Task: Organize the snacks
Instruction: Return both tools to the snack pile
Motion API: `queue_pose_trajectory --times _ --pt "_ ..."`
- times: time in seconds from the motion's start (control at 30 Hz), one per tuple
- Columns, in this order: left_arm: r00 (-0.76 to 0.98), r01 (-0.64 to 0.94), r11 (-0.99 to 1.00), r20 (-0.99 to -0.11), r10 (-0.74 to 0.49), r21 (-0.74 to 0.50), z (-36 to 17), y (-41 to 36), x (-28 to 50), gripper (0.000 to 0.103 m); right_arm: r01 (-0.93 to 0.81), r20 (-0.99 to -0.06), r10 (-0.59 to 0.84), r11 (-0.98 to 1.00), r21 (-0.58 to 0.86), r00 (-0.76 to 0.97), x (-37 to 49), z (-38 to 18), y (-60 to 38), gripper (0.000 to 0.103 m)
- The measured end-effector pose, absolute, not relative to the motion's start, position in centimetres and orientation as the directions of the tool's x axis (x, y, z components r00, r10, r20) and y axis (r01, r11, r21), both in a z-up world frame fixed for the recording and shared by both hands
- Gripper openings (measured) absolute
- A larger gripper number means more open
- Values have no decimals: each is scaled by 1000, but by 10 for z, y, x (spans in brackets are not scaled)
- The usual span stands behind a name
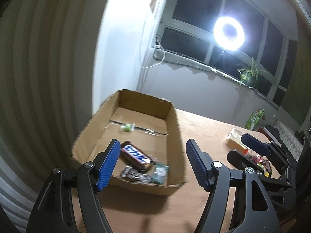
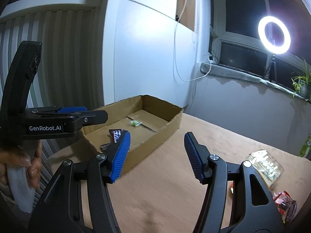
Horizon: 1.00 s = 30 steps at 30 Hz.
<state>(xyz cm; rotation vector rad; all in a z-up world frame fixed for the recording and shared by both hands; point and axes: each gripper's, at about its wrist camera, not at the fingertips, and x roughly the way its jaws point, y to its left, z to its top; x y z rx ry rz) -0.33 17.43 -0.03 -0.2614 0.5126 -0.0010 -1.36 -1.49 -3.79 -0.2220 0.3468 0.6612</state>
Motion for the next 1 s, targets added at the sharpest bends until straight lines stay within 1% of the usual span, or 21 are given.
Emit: queue_pose_trajectory --times 0.13,0.2,0.43,0.47,0.5,0.57,0.77,1.0 --pt "868 -36 974 -489 -80 -223 4 156 -1 72 -610 -373 546 789 -73 750 -16 -38 -38 62" --pt "866 -21 977 -492 -88 -212 6 147 0 72 -597 -370 537 800 -63 758 -16 -39 -50 65" --pt "855 37 983 -505 -124 -177 9 109 6 72 -545 -367 494 837 -45 788 -23 -46 -94 65" --pt "852 47 984 -507 -131 -174 9 104 7 72 -534 -372 483 844 -42 793 -24 -48 -102 67" --pt "847 62 984 -512 -141 -169 9 96 9 72 -517 -380 465 855 -42 800 -25 -52 -111 74" --pt "841 83 983 -517 -158 -165 7 84 10 72 -476 -405 424 879 -33 810 -24 -59 -128 80" --pt "799 186 971 -552 -238 -150 -3 33 20 73 -343 -477 302 939 3 825 -27 -86 -201 80" --pt "731 317 938 -594 -336 -141 -18 -34 33 73 -229 -516 203 973 15 832 -35 -101 -272 80"
